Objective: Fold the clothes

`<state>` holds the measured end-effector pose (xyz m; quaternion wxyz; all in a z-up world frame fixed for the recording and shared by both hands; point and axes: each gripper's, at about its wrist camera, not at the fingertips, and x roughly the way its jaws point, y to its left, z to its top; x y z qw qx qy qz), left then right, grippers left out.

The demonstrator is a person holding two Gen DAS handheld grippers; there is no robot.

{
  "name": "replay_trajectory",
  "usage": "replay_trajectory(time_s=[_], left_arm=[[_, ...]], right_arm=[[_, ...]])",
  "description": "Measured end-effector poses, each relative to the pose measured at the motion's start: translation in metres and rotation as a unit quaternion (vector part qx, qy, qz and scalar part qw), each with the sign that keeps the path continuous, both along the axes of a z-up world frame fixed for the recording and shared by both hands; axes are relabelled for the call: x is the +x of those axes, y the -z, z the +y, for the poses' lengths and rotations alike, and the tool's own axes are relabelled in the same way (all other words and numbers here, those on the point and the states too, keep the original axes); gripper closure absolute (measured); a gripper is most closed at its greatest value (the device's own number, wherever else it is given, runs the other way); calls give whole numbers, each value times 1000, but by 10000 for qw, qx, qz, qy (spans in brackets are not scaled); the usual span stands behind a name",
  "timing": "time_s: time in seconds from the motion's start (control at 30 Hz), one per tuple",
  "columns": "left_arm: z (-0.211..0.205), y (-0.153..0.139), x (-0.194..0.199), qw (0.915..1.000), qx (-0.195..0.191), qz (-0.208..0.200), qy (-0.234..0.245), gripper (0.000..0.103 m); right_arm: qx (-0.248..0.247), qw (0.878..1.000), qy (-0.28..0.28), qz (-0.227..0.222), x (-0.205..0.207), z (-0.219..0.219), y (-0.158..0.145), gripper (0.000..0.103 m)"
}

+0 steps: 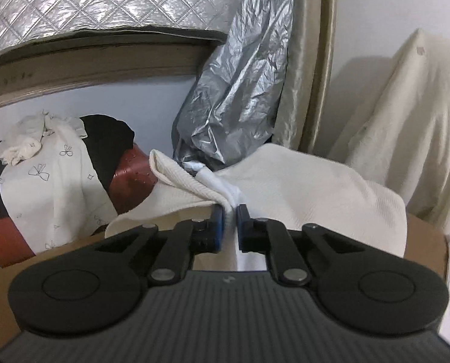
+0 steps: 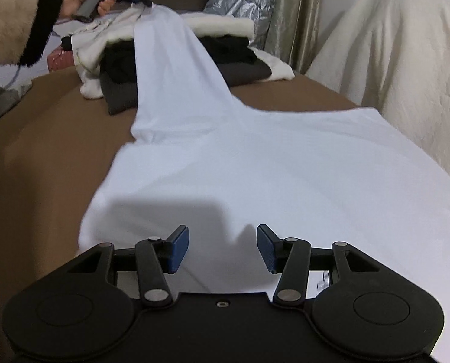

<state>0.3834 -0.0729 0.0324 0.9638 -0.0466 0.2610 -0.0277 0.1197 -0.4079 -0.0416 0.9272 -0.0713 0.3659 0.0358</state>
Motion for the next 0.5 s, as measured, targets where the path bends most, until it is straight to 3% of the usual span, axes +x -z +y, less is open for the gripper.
replay_trajectory(time_s=[0.07, 0.1, 0.13, 0.17, 0.27, 0.37, 0.47, 0.5], left_arm=[[2, 0, -1, 9990, 185, 129, -381, 89], [4, -1, -3, 9972, 281, 197, -659, 78], [8, -2, -6, 9947, 289, 242, -958, 57], [12, -5, -11, 9933, 171, 149, -1134, 50], [25, -12, -29, 9951, -650, -349, -652, 47], [26, -3, -16, 9906, -1343, 249, -1, 47], [19, 13, 1, 9897, -1301, 588, -108, 46], [18, 20, 10, 9898, -1211, 718, -217, 39]], right_arm=[[-31, 10000, 14, 33, -1, -1, 3, 48], [-33, 10000, 23, 35, -2, -1, 4, 48], [-28, 10000, 34, 31, -2, -2, 4, 48], [-23, 10000, 45, 26, -3, -3, 4, 47], [-19, 9999, 111, 23, -3, -8, 3, 47], [32, 9991, 404, -118, -5, -15, 1, 47], [389, 9965, 695, -252, -7, -24, -3, 47], [489, 9957, 738, -279, -8, -25, -4, 47]])
